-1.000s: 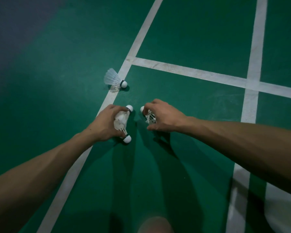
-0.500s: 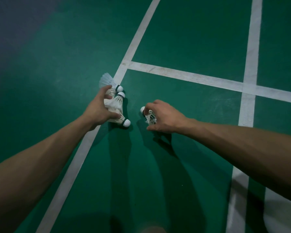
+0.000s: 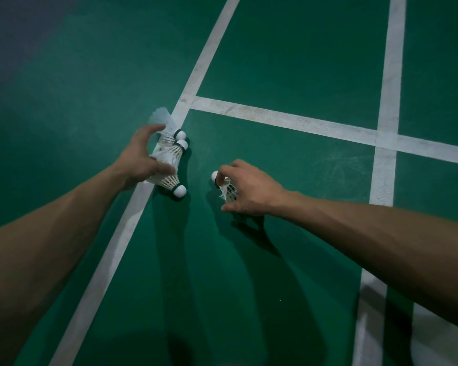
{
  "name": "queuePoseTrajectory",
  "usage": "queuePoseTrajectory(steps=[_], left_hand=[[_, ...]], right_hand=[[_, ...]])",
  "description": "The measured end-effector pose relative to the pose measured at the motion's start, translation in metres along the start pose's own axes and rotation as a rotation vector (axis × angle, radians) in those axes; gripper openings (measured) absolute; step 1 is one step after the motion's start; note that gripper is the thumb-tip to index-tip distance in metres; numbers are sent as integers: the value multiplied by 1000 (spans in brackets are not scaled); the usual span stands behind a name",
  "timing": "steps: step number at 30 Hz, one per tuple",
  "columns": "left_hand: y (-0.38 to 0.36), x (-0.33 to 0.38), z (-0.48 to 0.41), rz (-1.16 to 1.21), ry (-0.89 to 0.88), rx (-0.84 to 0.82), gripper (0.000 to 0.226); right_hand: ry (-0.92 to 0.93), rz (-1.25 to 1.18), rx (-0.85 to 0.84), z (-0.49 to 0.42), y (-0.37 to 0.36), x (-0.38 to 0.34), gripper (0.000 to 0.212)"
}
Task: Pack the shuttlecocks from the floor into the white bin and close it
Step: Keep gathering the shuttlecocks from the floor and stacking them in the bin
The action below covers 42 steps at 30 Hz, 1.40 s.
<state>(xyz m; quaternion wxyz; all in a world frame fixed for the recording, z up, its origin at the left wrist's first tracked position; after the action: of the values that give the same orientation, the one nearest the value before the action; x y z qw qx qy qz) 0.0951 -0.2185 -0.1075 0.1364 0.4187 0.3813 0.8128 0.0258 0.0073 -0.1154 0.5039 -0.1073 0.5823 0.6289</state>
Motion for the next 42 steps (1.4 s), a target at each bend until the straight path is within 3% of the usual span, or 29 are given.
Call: queuePoseTrajectory(steps=[5,9,15,22,29,38,42], left_hand=[[5,12,-10,-139,23,6,106],[11,19,-28,-295,-26,-110,113],[9,30,-51,-373,-57,-279,102],[-2,48,-55,-447,-46,-378,122],[-17,63,-62,-772,-85,-347,101],[-15,61,-46,-547,-159,-343,82],[-25,61,-38,-429,-129,-415,100]], right_hand=[[-2,1,-6,-1,1,2,52],[-3,-9,-13,0,2,4,53],[0,-19,-26,0,2,7,54],[3,-23,-27,-1,0,8,54],[9,-32,-35,0,2,7,55],[-10,-58,-17,4,9,10,53],[-29,-52,-1,9,15,14,52]])
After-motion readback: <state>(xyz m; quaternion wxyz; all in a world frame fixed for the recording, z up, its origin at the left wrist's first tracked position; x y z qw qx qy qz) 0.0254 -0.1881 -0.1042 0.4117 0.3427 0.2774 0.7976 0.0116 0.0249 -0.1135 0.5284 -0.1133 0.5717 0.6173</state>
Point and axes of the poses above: each hand's wrist, its own z-axis away from the middle knuckle, its own y-axis out of the back of the hand, x = y × z, the point moved 2 cm from there along -z, towards the middle knuckle, and after that the axes turned 12 degrees about -z, right-handed, at the moved point
